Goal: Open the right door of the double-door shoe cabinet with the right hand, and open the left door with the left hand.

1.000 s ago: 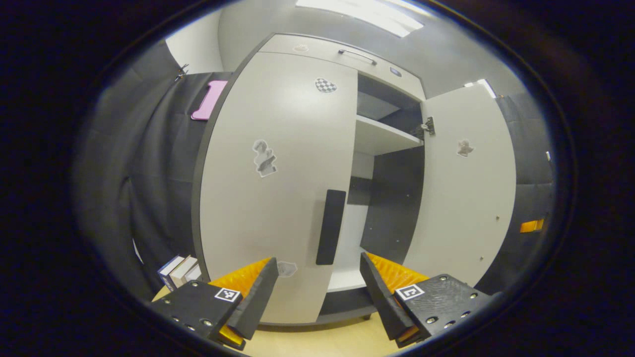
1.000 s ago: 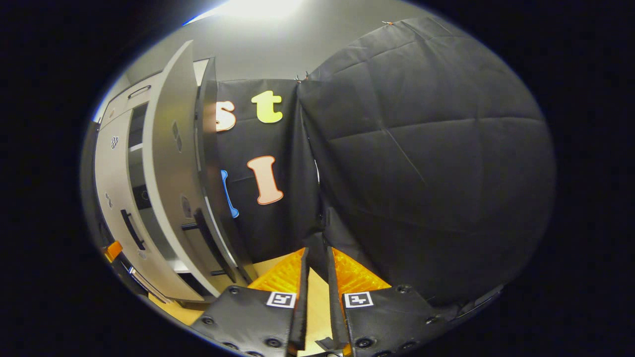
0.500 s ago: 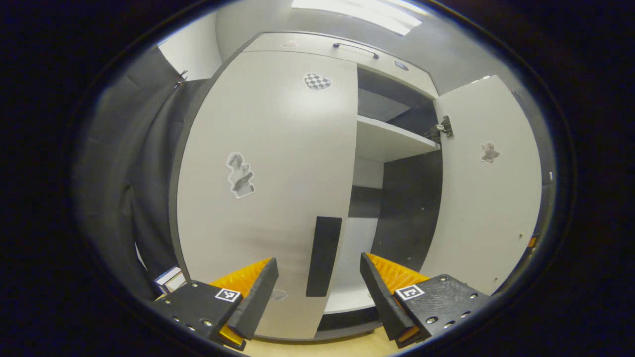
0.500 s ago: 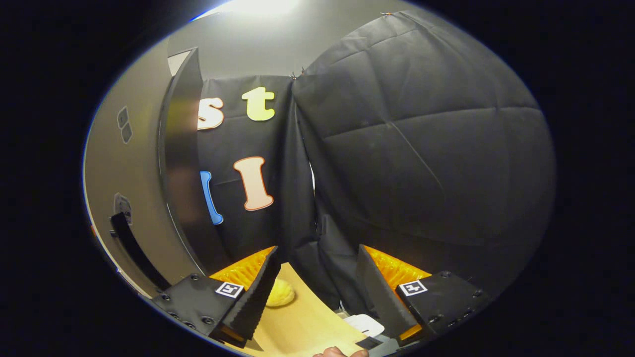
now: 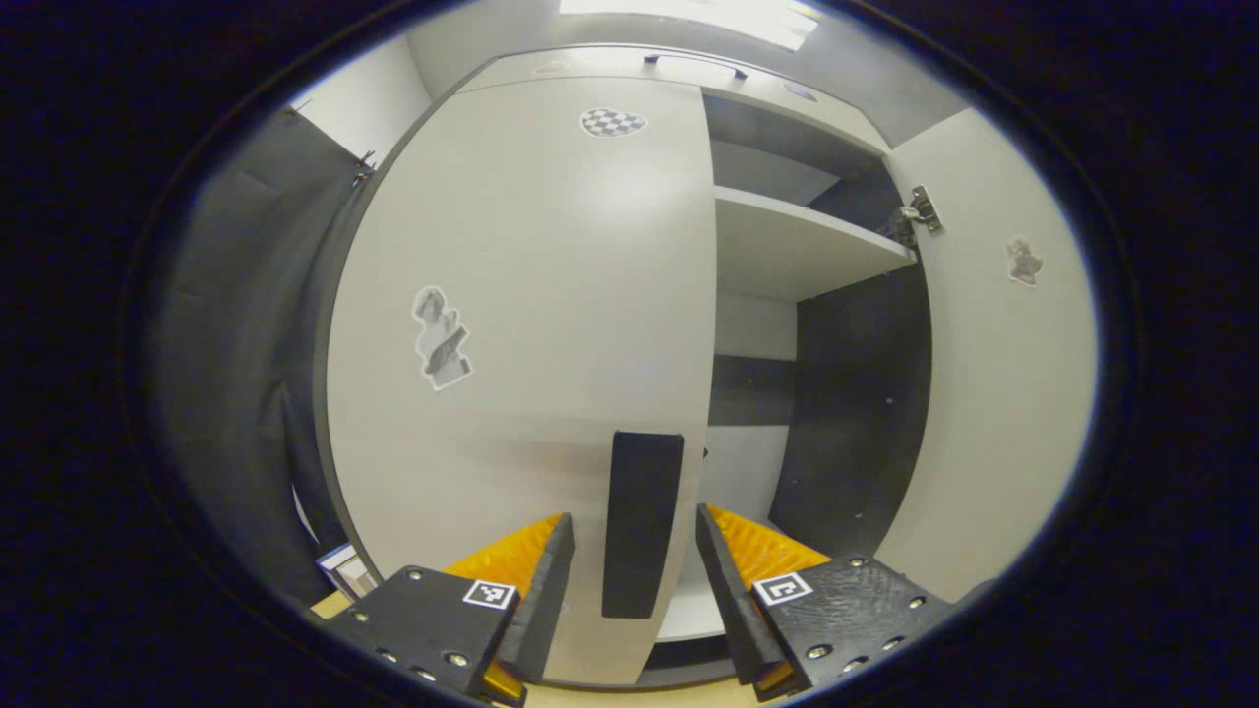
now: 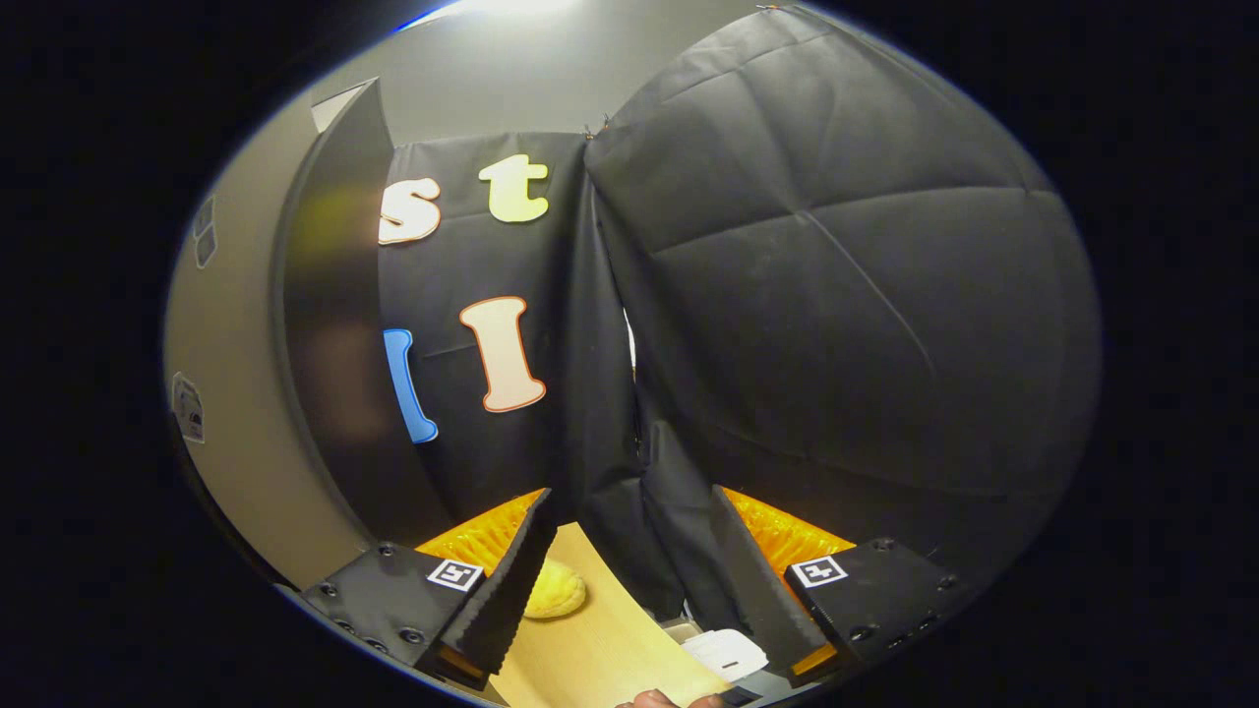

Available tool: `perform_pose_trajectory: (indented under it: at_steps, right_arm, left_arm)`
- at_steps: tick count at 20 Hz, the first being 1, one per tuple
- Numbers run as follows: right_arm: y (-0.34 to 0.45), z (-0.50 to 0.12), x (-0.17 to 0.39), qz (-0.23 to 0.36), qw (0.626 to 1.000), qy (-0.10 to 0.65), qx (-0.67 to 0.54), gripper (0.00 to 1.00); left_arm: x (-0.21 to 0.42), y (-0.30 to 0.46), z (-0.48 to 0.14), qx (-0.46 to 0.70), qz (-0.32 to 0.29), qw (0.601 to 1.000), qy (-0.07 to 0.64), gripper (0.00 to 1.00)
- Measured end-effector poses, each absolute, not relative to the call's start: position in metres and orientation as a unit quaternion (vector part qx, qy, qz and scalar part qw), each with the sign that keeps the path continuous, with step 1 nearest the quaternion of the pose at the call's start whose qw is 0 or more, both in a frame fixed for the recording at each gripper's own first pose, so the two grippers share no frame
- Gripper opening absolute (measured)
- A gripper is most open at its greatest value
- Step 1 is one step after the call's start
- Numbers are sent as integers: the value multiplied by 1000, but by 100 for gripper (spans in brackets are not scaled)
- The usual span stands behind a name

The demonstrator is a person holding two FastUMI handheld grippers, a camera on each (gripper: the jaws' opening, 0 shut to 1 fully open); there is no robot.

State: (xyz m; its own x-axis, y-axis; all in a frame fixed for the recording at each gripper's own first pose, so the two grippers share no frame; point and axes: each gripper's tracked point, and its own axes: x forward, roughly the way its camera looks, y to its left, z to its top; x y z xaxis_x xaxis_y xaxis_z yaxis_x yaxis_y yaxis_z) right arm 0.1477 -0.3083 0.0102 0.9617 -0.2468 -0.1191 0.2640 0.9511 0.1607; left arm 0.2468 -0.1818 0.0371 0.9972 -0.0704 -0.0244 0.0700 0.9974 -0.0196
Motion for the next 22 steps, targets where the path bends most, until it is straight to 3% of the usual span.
perform_pose_trajectory:
  at_steps: [1, 4, 5, 9, 16, 22]
  right_arm:
    - [-310, 10, 155, -127, 986, 49, 93, 98]
    - [-315, 8, 175, -119, 987, 42, 99, 98]
    - [-317, 7, 179, -121, 988, 38, 93, 98]
    - [-317, 5, 182, -126, 989, 34, 66, 98]
    - [-314, 4, 190, -120, 990, 46, 64, 98]
    - [-311, 4, 188, -116, 990, 51, 61, 98]
  left_arm:
    - [249, -184, 37, -10, -34, 999, 12, 77]
    - [255, -180, 37, -8, -11, 1000, 11, 60]
    - [256, -180, 37, -12, -10, 1000, 10, 61]
    - [257, -178, 36, -25, 3, 1000, 9, 32]
    - [256, -180, 34, 7, 8, 1000, 16, 18]
    - [252, -179, 34, -3, 10, 1000, 17, 18]
